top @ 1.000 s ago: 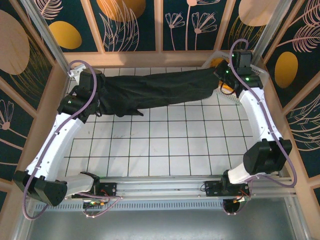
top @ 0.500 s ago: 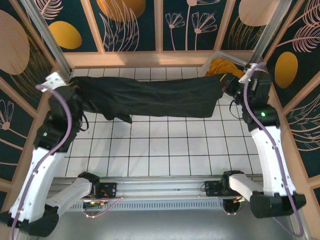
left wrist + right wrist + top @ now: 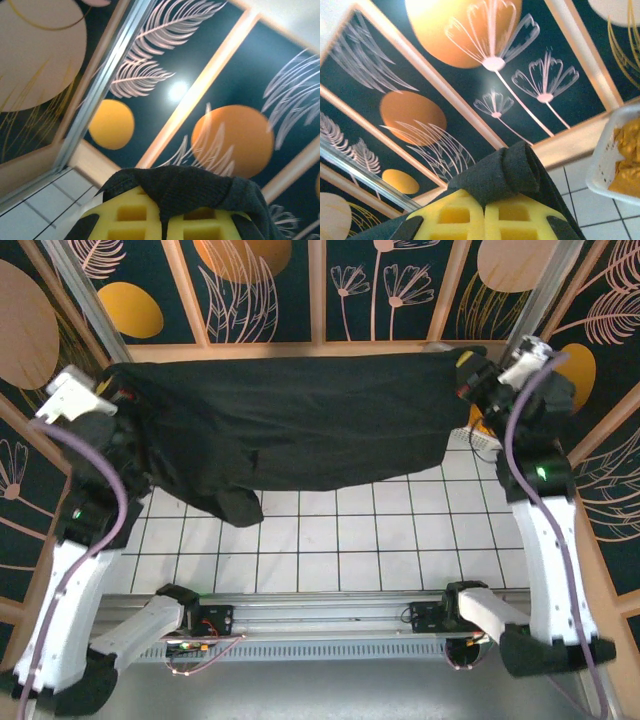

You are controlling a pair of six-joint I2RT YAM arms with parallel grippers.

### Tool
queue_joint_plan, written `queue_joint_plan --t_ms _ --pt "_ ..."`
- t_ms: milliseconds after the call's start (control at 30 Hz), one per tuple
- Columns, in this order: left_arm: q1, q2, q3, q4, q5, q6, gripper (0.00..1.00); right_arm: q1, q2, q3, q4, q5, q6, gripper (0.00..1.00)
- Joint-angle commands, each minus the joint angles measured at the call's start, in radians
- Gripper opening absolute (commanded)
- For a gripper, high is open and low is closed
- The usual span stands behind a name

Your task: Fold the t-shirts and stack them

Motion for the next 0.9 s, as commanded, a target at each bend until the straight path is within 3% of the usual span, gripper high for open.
queue_joint_plan --t_ms 0,33,67,133,167,200,267,367,633,867 --pt "0.058 0.207 0.020 -0.086 -0.054 -0.064 0.03 -0.002 0.239 0.023 0.002 -0.053 0.069 0.00" --pt "0.110 0.282 0.030 -0.106 0.020 -0.099 0.05 0.004 0.325 0.053 -0.020 -0.072 0.073 0.00" --pt "0.176 0.360 0.040 -0.119 0.129 -0.127 0.13 0.011 0.417 0.102 -0.048 -0.092 0.064 0.03" --pt "0.297 0.524 0.080 -0.141 0.371 -0.172 0.38 0.033 0.582 0.214 -0.136 -0.098 0.019 0.27" --pt "0.343 0.611 0.113 -0.159 0.486 -0.190 0.53 0.047 0.658 0.279 -0.198 -0.073 -0.008 0.34" --pt "0.368 0.679 0.150 -0.187 0.563 -0.202 0.67 0.058 0.706 0.320 -0.234 -0.056 -0.031 0.37" --pt "0.381 0.795 0.234 -0.266 0.627 -0.185 0.78 0.078 0.744 0.328 -0.261 -0.020 -0.052 0.44" --pt "0.380 0.765 0.164 -0.248 0.665 -0.175 0.83 0.100 0.675 0.183 -0.228 0.017 -0.041 0.50" --pt "0.380 0.437 -0.223 -0.301 0.689 -0.172 0.80 0.146 0.411 -0.376 -0.176 0.107 0.074 0.47" --pt "0.380 0.301 -0.437 -0.298 0.682 -0.250 0.75 0.141 0.435 -0.487 -0.204 0.165 0.055 0.46"
